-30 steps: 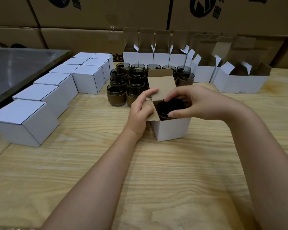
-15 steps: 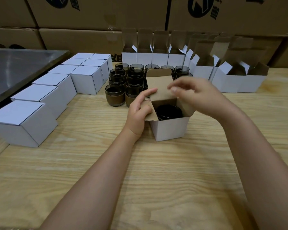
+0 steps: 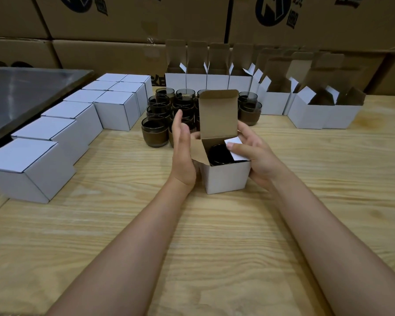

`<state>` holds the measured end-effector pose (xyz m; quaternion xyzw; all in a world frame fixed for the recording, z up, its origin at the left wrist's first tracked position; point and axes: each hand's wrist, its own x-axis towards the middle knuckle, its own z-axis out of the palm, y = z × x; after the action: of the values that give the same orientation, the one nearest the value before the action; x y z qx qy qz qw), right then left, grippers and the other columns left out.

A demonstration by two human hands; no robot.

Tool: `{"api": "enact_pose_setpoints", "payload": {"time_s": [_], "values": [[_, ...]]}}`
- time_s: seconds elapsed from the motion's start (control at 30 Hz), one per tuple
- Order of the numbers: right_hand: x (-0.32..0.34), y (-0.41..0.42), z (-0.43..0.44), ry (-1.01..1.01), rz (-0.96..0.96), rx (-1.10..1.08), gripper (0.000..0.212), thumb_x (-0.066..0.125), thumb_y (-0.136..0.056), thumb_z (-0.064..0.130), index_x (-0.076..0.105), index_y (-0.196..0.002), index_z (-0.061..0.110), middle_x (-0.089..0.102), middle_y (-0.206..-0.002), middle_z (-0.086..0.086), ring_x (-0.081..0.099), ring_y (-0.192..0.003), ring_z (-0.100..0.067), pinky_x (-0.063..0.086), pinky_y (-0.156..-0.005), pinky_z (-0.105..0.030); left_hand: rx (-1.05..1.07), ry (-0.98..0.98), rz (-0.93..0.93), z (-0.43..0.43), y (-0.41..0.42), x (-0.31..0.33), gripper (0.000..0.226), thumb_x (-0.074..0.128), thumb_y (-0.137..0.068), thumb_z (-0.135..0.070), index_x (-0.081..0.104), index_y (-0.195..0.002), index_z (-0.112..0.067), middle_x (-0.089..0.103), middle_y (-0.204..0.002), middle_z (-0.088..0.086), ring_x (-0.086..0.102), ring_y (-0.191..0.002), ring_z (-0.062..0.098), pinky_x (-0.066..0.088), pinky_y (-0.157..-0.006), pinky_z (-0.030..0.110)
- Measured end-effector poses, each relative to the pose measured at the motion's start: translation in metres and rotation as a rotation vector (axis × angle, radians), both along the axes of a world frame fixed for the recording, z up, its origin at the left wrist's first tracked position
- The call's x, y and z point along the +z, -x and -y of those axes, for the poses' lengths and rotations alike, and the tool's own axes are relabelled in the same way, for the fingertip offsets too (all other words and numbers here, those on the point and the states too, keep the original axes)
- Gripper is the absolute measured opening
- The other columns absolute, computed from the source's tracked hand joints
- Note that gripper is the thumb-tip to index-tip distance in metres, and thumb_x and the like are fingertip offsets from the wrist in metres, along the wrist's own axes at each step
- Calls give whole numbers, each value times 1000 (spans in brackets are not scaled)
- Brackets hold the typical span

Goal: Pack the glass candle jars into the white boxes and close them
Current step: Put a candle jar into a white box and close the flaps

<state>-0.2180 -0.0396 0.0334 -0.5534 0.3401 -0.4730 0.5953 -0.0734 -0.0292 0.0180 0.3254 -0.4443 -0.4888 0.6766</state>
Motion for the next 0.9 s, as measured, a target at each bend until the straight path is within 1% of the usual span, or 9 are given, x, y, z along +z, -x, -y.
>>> {"api": "enact_pose_setpoints", "payload": {"time_s": [0.17, 0.3, 0.43, 0.53, 0.6, 0.67, 0.73, 0.83, 0.9], "values": [[-1, -7, -3, 56, 50, -157, 55, 47, -88, -14, 43, -133, 18, 60, -122, -1, 59, -113, -21, 50, -95, -32, -37, -22, -169, 2, 15, 1, 64, 32, -85, -55, 23, -144, -33, 61, -107, 11, 59, -99, 23, 45, -96, 43], [-2, -17, -6, 39, 124, -223, 50, 47, -87, -15, 48, -123, 18, 60, -115, -5, 58, -113, -31, 48, -96, -42, 25, -64, -2, 3, 15, 1, 69, 27, -86, -61, 20, -147, -29, 46, -142, 13, 44, -131, 19, 36, -111, 40], [-3, -20, -7, 51, 164, -232, 42, 48, -89, -11, 52, -113, 23, 65, -102, -2, 64, -96, -24, 53, -84, -39, -17, -19, 94, 5, 10, 3, 42, 46, -96, -2, 40, -137, -8, 59, -121, 18, 58, -111, 25, 50, -93, 34], [-7, -17, -10, 109, 152, -198, 27, 58, -90, 8, 53, -114, 20, 68, -96, -1, 66, -89, -18, 55, -77, -33, -56, -40, 94, 6, 6, 4, 36, 46, -89, 12, 55, -118, -8, 63, -107, 14, 61, -99, 27, 53, -84, 35], [-8, -18, -12, 147, 133, -198, 46, 72, -79, 37, 52, -115, 16, 67, -100, -6, 64, -98, -23, 53, -85, -39, -65, -53, 86, 6, 7, 4, 32, 44, -89, 13, 59, -106, -10, 63, -101, 15, 61, -94, 29, 52, -81, 37], [-7, -19, -14, 146, 119, -212, 90, 75, -59, 67, 50, -119, 5, 61, -117, -22, 57, -114, -37, 45, -99, -51, -26, -64, 70, 4, 9, 4, 31, 41, -91, 10, 61, -98, -12, 63, -97, 13, 59, -93, 27, 50, -81, 37], [-6, -21, -15, 124, 120, -200, 110, 70, -49, 79, 48, -119, -2, 53, -124, -31, 51, -119, -44, 40, -103, -56, 37, -83, 16, 2, 13, 3, 28, 40, -93, 6, 60, -94, -14, 62, -92, 5, 59, -88, 18, 48, -77, 30], [-9, -18, -10, 128, 103, -195, 72, 71, -58, 71, 54, -98, 15, 59, -101, -10, 58, -97, -24, 48, -84, -42, 149, -96, -37, 1, 17, 0, 23, 40, -96, -2, 58, -94, -16, 60, -91, 0, 59, -80, 6, 47, -73, 22], [-12, -15, -8, 162, 102, -164, 39, 65, -69, 51, 54, -90, 20, 62, -95, -1, 59, -90, -19, 49, -75, -35, 130, -111, -89, 1, 17, 0, 18, 37, -100, -16, 55, -99, -16, 61, -93, 7, 59, -86, 16, 46, -79, 34]]}}
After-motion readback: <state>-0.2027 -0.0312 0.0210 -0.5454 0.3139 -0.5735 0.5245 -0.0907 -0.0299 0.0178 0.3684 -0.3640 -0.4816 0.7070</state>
